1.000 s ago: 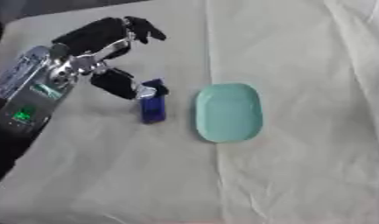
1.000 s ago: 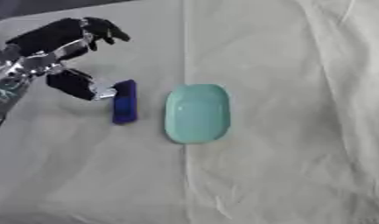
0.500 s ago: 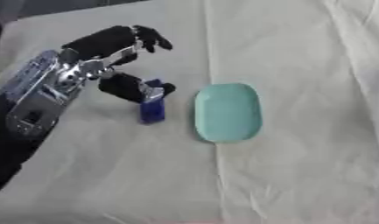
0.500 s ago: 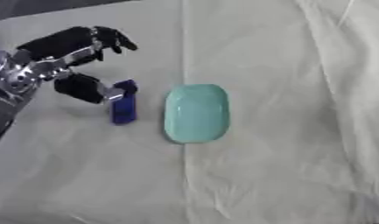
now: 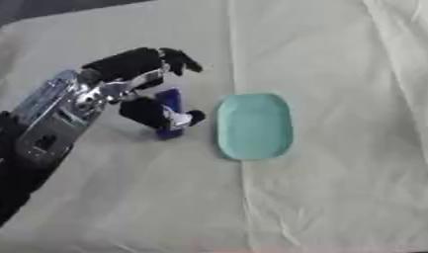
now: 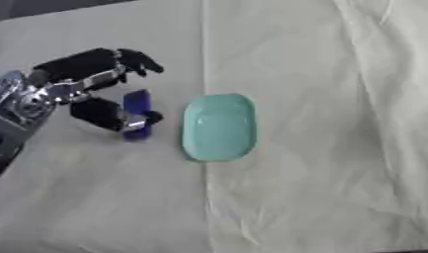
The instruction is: Pick up objects on the table and place them in the box.
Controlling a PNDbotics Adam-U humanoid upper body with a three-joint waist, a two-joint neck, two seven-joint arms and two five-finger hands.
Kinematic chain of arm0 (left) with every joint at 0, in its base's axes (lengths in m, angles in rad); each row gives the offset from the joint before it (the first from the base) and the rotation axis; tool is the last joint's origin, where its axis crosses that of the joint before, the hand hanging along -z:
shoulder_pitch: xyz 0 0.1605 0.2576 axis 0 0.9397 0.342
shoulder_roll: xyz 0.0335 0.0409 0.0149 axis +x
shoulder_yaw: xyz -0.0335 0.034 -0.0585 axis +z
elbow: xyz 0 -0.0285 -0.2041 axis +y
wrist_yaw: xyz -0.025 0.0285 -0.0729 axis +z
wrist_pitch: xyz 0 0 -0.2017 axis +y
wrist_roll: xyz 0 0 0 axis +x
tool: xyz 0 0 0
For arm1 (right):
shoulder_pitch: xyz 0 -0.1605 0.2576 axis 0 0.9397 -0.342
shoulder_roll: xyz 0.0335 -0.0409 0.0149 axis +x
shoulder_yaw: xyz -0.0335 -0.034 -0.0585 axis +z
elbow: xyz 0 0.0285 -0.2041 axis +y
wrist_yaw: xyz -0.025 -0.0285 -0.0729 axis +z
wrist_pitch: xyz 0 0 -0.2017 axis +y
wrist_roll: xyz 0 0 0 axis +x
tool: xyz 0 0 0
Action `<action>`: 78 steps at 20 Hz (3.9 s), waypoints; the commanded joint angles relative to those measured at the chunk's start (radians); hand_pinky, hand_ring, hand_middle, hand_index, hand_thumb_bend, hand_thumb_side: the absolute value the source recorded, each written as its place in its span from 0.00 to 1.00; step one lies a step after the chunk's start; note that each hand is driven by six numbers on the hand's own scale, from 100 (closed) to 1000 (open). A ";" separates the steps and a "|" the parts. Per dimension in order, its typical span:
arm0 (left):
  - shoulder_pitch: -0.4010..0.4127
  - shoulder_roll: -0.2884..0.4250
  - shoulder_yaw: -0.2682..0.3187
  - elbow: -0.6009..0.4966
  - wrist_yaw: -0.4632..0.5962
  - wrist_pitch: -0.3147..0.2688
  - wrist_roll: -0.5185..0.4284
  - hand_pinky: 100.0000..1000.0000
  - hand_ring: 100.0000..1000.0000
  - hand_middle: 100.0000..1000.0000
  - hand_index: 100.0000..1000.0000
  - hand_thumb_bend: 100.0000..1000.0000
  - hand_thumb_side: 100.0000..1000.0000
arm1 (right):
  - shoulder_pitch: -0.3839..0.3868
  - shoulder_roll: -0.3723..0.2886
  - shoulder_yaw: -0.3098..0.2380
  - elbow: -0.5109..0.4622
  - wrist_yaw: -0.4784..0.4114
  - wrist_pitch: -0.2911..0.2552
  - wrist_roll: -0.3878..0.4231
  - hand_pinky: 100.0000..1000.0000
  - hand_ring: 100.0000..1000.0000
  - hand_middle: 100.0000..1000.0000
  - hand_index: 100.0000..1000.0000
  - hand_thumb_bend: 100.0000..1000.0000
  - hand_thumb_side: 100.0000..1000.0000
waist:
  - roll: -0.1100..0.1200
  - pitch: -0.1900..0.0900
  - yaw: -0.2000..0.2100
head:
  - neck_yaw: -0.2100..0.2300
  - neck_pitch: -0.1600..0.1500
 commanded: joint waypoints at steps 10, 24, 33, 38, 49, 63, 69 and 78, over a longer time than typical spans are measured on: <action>0.013 -0.025 -0.019 -0.016 -0.119 0.124 0.068 0.39 0.62 0.77 0.89 0.13 0.59 | -0.016 -0.016 -0.001 -0.013 -0.009 -0.001 0.009 0.83 0.91 1.00 0.91 0.00 0.40 | -0.007 -0.007 -0.001 | 0.013 -0.004; 0.022 -0.033 -0.033 -0.016 -0.143 0.108 -0.025 0.47 0.69 0.79 0.91 0.22 0.69 | -0.017 -0.018 0.000 -0.013 -0.017 -0.006 0.017 0.84 0.91 1.00 0.91 0.00 0.40 | -0.004 -0.004 -0.005 | 0.015 -0.004; 0.022 -0.023 -0.030 -0.016 -0.143 0.033 -0.175 0.57 0.77 0.84 0.96 0.27 0.76 | -0.021 -0.020 0.001 -0.013 -0.024 -0.007 0.026 0.84 0.91 1.00 0.91 0.00 0.40 | -0.002 0.000 -0.008 | 0.017 -0.004; 0.026 -0.016 -0.020 -0.016 -0.147 -0.009 -0.216 0.58 0.78 0.84 0.97 0.29 0.77 | -0.022 -0.023 0.001 -0.013 -0.027 -0.007 0.031 0.84 0.91 0.99 0.91 0.00 0.40 | -0.001 0.003 -0.009 | 0.018 -0.004; 0.011 0.005 -0.002 -0.016 -0.125 -0.049 -0.129 0.60 0.79 0.84 0.96 0.27 0.63 | -0.023 -0.026 0.001 -0.013 -0.032 -0.007 0.039 0.84 0.91 0.99 0.90 0.00 0.40 | 0.002 0.004 -0.013 | 0.018 -0.004; -0.072 0.082 0.040 -0.007 -0.047 -0.024 -0.025 0.60 0.79 0.84 0.96 0.32 0.61 | -0.021 -0.027 0.003 -0.013 -0.036 -0.006 0.049 0.84 0.91 0.99 0.91 0.00 0.40 | 0.002 0.001 -0.014 | 0.018 -0.004; -0.086 0.090 0.040 0.047 -0.053 -0.005 -0.055 0.61 0.79 0.84 0.96 0.33 0.63 | -0.022 -0.030 0.004 -0.013 -0.039 -0.007 0.054 0.84 0.91 0.99 0.91 0.00 0.40 | 0.006 0.005 -0.017 | 0.018 -0.004; -0.104 0.105 0.038 0.133 -0.081 -0.038 -0.098 0.69 0.85 0.89 0.99 0.52 0.73 | -0.026 -0.034 0.006 -0.013 -0.045 -0.007 0.062 0.84 0.91 0.99 0.91 0.00 0.40 | 0.011 0.009 -0.020 | 0.018 -0.004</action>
